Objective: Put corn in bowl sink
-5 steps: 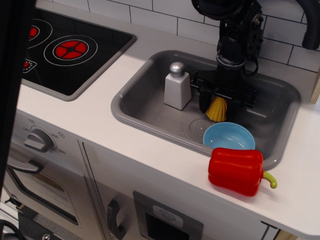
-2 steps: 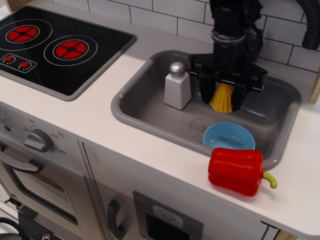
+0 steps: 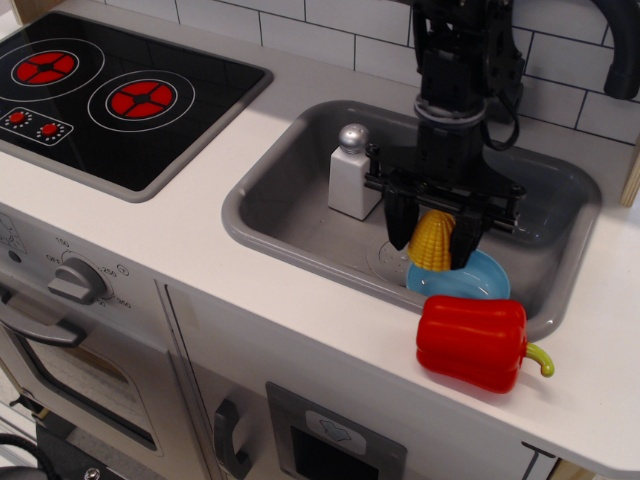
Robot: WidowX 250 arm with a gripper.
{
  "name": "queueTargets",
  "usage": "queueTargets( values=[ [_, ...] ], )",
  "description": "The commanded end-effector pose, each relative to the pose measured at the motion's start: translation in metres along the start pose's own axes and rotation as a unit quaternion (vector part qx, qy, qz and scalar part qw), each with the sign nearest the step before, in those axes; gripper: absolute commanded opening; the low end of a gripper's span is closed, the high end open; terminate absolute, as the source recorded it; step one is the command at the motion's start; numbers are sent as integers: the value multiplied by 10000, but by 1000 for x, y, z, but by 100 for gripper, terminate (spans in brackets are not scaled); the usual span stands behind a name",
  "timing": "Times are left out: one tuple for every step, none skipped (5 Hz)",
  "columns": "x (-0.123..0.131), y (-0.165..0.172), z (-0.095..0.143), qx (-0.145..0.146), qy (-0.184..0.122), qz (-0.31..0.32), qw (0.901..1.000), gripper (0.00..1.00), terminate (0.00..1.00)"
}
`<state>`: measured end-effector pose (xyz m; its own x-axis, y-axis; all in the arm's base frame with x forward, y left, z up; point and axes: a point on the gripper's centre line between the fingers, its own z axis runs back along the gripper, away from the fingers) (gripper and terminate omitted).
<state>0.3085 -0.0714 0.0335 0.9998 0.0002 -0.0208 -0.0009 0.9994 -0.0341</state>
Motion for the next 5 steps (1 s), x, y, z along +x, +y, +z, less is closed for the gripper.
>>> queueTargets(
  values=[
    [0, -11, -1, 107, -147, -52, 9998, 0, 0],
    [1, -15, -6, 69, -165, -24, 9998, 0, 0],
    [5, -17, -12, 33, -207, 45, 9998, 0, 0],
    [11, -15, -4, -153, -281, 256, 9992, 100, 0],
    [13, -13, 3, -235, -350, 381, 9984, 100, 0]
  ],
)
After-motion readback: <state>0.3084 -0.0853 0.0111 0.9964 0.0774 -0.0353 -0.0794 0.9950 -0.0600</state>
